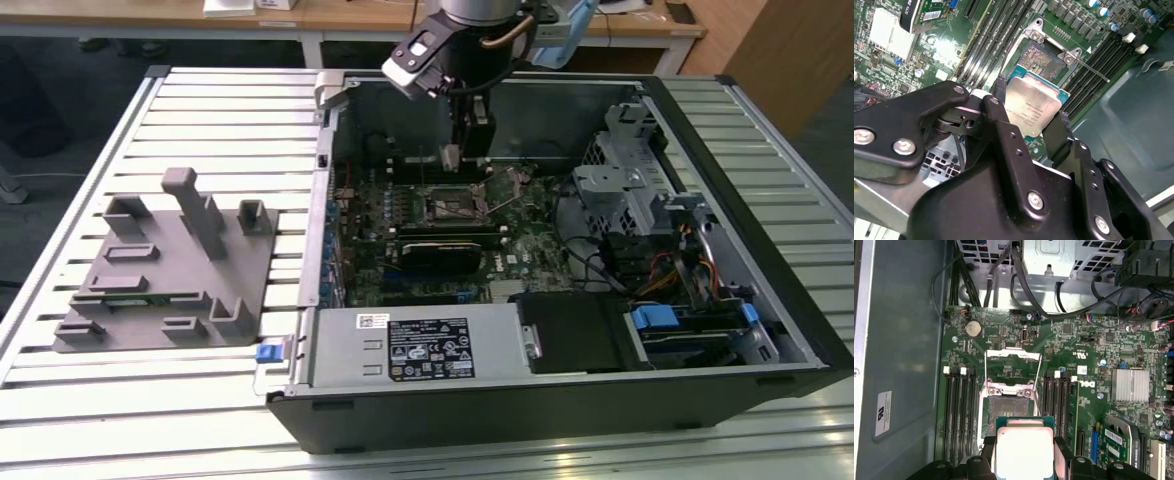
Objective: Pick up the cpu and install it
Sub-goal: 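Place the cpu into insertion slot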
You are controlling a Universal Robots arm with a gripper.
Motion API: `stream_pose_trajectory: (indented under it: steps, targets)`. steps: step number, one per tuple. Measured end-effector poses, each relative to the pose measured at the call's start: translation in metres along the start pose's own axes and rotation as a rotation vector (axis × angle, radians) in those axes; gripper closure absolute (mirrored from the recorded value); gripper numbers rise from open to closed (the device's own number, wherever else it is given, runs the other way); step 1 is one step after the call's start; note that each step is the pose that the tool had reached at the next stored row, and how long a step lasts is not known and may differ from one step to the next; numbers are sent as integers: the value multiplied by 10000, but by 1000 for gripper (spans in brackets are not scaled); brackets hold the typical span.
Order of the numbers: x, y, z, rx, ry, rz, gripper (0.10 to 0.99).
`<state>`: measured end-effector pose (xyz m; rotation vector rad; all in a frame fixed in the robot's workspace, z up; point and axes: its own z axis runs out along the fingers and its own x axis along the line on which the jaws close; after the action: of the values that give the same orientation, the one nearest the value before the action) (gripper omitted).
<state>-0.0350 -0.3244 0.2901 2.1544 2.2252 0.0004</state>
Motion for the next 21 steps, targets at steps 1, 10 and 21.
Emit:
stream_pose_trajectory:
  steps: [1, 10, 21]
  targets:
    - [0, 0, 4, 1, -1, 1, 545]
    - [1, 0, 32, 1, -1, 1, 545]
    - [4, -3, 123, 1, 0, 1, 545]
